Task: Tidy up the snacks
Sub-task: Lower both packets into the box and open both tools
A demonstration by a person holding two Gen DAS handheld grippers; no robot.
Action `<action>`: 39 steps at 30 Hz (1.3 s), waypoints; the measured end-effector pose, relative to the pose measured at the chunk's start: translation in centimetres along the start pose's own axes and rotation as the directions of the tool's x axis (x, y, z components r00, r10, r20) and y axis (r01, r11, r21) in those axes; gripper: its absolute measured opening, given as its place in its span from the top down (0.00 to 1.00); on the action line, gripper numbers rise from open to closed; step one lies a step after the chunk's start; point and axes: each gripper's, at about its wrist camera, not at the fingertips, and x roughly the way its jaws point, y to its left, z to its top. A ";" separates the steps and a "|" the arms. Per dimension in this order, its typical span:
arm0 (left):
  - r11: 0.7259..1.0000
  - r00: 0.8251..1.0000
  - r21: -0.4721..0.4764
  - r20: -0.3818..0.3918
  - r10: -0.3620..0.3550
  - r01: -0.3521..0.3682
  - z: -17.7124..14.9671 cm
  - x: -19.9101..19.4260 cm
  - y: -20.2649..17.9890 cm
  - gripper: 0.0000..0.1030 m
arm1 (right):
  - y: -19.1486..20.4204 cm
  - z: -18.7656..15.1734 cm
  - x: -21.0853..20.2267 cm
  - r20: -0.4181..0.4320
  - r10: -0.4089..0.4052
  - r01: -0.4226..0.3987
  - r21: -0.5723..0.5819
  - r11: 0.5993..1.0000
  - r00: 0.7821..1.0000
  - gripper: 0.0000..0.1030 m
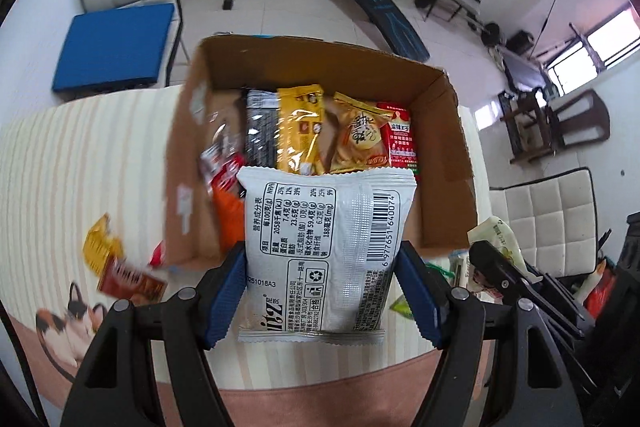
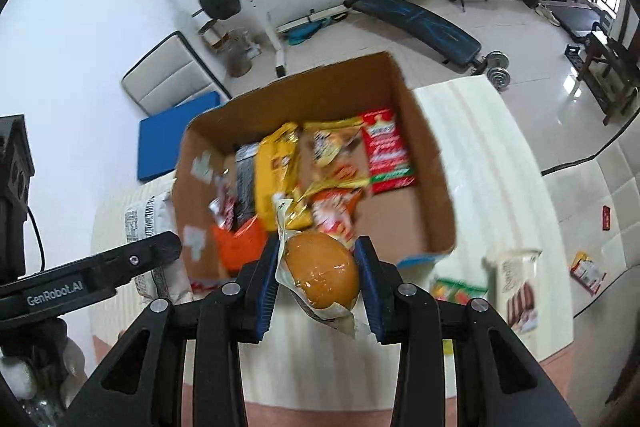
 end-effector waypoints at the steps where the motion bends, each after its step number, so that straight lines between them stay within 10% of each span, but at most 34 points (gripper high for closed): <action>1: 1.000 1.000 0.003 -0.014 0.003 -0.003 0.7 0.8 -0.3 0.31 | -0.3 0.4 0.5 -0.005 -0.003 0.003 0.006 1.000 1.000 0.61; 24: 0.997 0.959 -0.029 -0.275 0.067 -0.078 3.8 12.2 -0.7 0.30 | -3.8 2.0 10.7 -0.234 -0.101 0.114 0.041 0.993 0.967 0.59; 33: 0.996 0.972 -0.011 -0.217 0.088 -0.092 3.9 10.3 -0.8 0.10 | -4.2 2.8 9.6 -0.242 -0.121 0.128 0.014 0.992 0.963 0.16; 39: 0.996 0.980 -0.010 -0.180 0.085 -0.088 3.9 8.0 -0.4 0.04 | -3.2 2.7 8.7 -0.253 -0.142 0.133 -0.053 0.990 0.957 0.12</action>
